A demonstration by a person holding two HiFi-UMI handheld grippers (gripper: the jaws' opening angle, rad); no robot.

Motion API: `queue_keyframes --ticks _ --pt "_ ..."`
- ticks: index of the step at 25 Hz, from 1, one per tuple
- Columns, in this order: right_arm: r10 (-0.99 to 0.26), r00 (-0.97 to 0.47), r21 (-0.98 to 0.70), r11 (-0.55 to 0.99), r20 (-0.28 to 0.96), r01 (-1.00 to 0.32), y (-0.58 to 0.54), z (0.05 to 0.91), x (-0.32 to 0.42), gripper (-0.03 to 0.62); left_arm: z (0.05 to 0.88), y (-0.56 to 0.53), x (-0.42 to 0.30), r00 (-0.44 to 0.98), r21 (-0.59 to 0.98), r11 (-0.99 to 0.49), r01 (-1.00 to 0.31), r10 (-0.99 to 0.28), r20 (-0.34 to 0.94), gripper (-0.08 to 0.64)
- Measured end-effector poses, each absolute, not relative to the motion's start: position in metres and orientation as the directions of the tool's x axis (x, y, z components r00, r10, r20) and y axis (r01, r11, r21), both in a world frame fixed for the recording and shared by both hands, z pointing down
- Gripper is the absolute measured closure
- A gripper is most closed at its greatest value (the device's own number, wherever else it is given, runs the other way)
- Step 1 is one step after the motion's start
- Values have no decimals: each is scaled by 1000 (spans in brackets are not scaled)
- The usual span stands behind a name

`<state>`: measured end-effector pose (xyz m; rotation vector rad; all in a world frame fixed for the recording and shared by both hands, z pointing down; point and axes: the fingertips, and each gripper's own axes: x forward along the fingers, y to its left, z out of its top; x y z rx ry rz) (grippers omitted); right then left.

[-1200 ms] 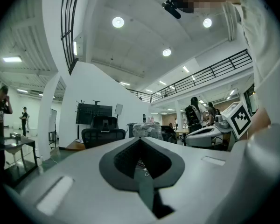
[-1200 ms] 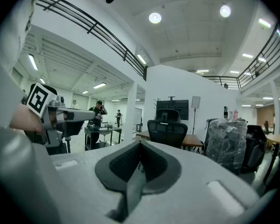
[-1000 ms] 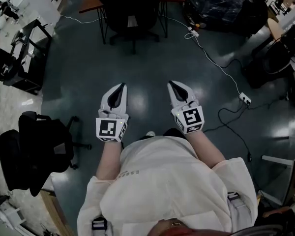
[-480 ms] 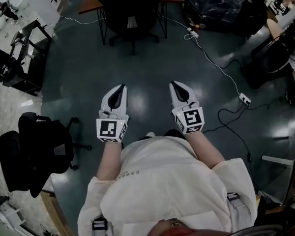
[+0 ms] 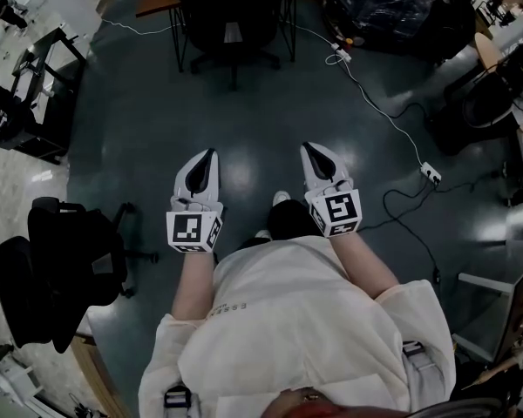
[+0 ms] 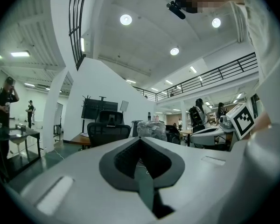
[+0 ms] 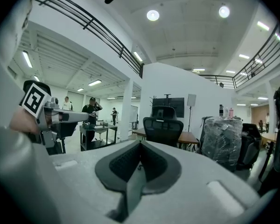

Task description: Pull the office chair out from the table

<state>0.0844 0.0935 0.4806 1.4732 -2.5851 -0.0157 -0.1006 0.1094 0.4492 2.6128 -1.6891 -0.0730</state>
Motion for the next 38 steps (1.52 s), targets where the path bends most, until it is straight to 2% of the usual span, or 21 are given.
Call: queue_keyframes --ticks 10,25,38 --pt "-834 -530 57 543 154 -838 13 494 77 600 465 46 -124 336 61 -334 -941 -941 28 543" --pt "-835 -529 52 541 148 -839 -241 476 106 600 439 -197 -112 322 20 -321 -947 -946 34 543" --pt "-837 -528 65 541 146 -839 -378 475 91 600 438 -333 -132 317 -1 -318 -948 -947 41 543"
